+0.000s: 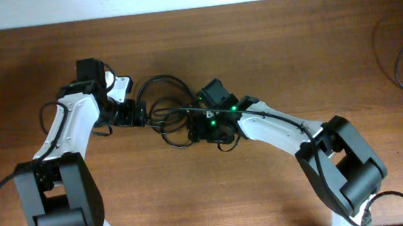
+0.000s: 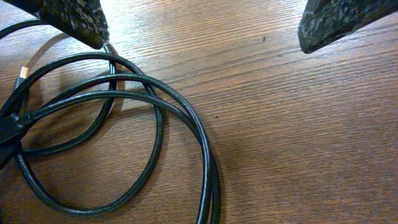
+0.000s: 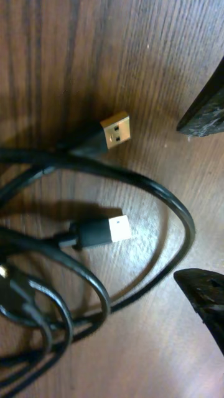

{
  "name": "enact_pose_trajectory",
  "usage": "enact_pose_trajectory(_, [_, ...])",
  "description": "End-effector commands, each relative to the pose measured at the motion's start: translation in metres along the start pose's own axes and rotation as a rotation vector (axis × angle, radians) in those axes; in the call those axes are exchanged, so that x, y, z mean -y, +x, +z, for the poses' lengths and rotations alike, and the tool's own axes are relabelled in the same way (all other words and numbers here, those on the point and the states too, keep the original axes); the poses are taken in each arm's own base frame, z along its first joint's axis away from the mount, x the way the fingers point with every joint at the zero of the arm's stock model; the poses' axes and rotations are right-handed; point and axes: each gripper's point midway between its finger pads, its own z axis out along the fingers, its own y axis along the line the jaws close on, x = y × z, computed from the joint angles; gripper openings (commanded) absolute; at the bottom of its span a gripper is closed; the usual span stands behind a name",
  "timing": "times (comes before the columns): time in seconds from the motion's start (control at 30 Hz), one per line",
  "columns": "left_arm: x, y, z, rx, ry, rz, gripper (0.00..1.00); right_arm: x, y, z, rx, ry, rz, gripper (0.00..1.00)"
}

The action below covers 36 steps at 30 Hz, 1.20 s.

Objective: Untangle cables
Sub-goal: 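Move the right gripper to the cable pile and grasp a black cable, then carry the grasped cable rightward and drop it at the right edge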

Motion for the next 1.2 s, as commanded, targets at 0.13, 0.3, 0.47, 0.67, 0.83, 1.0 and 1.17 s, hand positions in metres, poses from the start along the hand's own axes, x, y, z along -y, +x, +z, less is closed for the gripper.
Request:
enact_pose_trajectory(0.13, [0.001,0.002,0.004,-0.009,0.017,0.015,0.99,0.012,-0.009,0.016,0.049,0.037,0.088,0.61])
enact_pose_trajectory(0.3, [0.001,0.002,0.004,-0.009,0.017,0.015,0.99,0.019,-0.018,0.015,0.100,0.082,0.087,0.55])
enact_pose_trajectory(0.47, [0.001,0.002,0.004,-0.009,0.017,0.015,0.99,0.014,-0.024,0.015,0.126,0.057,0.083,0.52])
enact_pose_trajectory(0.67, [0.001,0.002,0.004,-0.009,0.016,0.015,0.99,0.008,-0.021,0.022,0.140,0.055,0.058,0.52])
enact_pose_trajectory(0.83, [0.001,0.002,0.004,-0.009,0.017,0.015,0.99,0.019,-0.014,0.047,0.116,0.077,0.108,0.14])
enact_pose_trajectory(1.0, [0.001,0.002,0.004,-0.009,0.017,0.015,0.99,0.025,-0.028,0.030,0.119,0.048,0.141,0.04])
enact_pose_trajectory(1.17, [0.001,0.002,0.004,-0.009,0.017,0.015,0.99,0.018,-0.062,-0.050,0.171,-0.091,0.071,0.04])
